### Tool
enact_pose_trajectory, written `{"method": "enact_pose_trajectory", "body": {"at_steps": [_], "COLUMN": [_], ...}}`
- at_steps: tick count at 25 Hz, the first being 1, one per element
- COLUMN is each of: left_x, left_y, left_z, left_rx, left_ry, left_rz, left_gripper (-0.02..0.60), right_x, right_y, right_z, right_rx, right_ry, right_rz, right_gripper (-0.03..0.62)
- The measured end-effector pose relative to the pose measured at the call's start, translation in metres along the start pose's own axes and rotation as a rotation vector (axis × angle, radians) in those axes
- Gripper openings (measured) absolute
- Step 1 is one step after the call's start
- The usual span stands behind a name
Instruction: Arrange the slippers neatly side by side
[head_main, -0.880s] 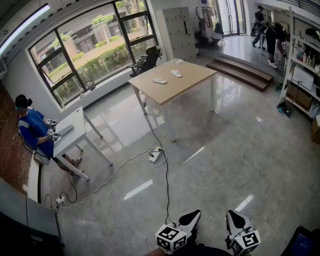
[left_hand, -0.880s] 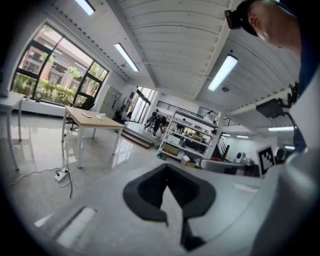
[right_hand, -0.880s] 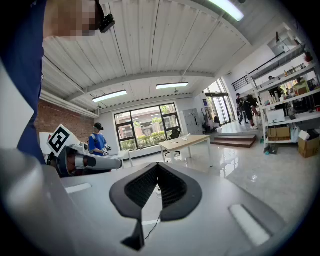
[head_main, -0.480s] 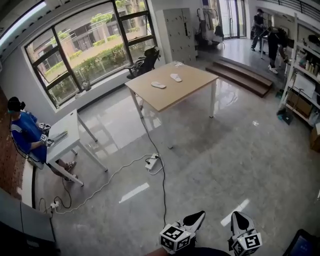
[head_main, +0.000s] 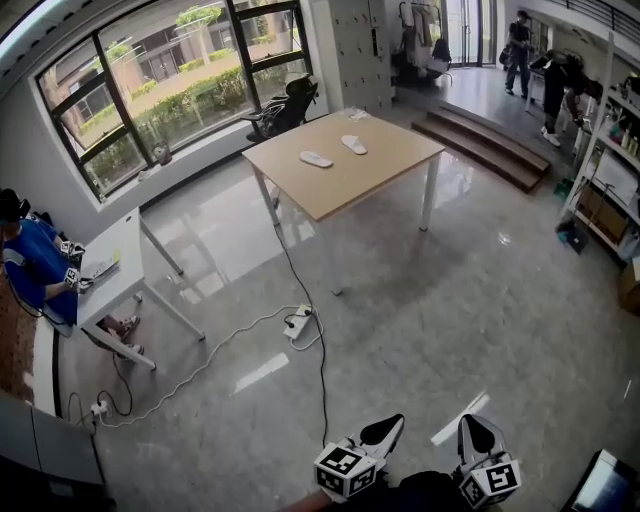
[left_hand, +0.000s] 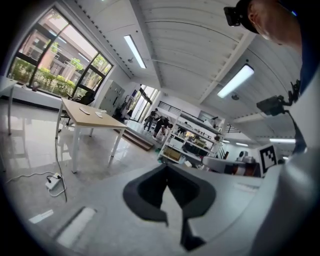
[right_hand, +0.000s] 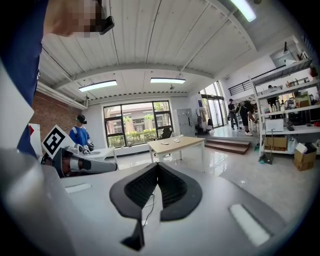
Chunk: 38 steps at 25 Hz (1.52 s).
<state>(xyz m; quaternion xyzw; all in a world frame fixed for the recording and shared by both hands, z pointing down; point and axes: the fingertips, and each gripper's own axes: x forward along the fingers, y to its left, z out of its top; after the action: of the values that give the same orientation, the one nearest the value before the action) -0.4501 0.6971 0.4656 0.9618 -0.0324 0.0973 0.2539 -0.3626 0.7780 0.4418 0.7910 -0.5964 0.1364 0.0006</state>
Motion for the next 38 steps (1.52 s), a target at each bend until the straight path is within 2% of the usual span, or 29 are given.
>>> {"method": "enact_pose_trajectory", "body": {"at_steps": [4, 11, 12, 13, 14, 17, 20, 22, 29, 38], "left_x": [0.019, 0.067, 0.076, 0.085, 0.093, 0.124, 0.163, 0.188, 0.250, 0.293], "left_y": [0.019, 0.063, 0.067, 0.071, 0.074, 0.081, 0.085, 0.085, 0.091, 0.130], "left_z": [0.015, 0.047, 0.054, 0.061, 0.066, 0.082, 0.095, 0.105, 0.132, 0.148], "left_rx": [-0.008, 0.008, 0.014, 0.020, 0.024, 0.031, 0.047, 0.049, 0.064, 0.032], "left_ry": [0.030, 0.003, -0.005, -0.014, -0.022, -0.054, -0.059, -0.057, -0.084, -0.093], "left_rz": [0.007, 0.077, 0.086, 0.094, 0.103, 0.112, 0.124, 0.132, 0.171, 0.224], "left_gripper": [0.002, 0.002, 0.003, 0.003, 0.003, 0.003, 0.066, 0.080, 0.083, 0.083], "right_x": [0.035, 0.102, 0.111, 0.121, 0.129, 0.153, 0.175, 0.188, 0.226, 0.276], "right_y": [-0.012, -0.048, -0.055, -0.063, -0.070, -0.095, -0.128, -0.150, -0.209, -0.246], "right_z": [0.005, 0.015, 0.018, 0.020, 0.023, 0.035, 0.048, 0.057, 0.080, 0.082], "right_rx": [0.018, 0.032, 0.031, 0.032, 0.034, 0.029, 0.029, 0.032, 0.040, 0.064], "right_ry": [0.005, 0.007, 0.005, 0.005, 0.004, -0.001, -0.003, -0.005, -0.018, 0.005], "right_rz": [0.009, 0.053, 0.057, 0.064, 0.072, 0.098, 0.115, 0.128, 0.162, 0.176], "right_gripper": [0.011, 0.012, 0.018, 0.062, 0.072, 0.073, 0.074, 0.075, 0.073, 0.060]}}
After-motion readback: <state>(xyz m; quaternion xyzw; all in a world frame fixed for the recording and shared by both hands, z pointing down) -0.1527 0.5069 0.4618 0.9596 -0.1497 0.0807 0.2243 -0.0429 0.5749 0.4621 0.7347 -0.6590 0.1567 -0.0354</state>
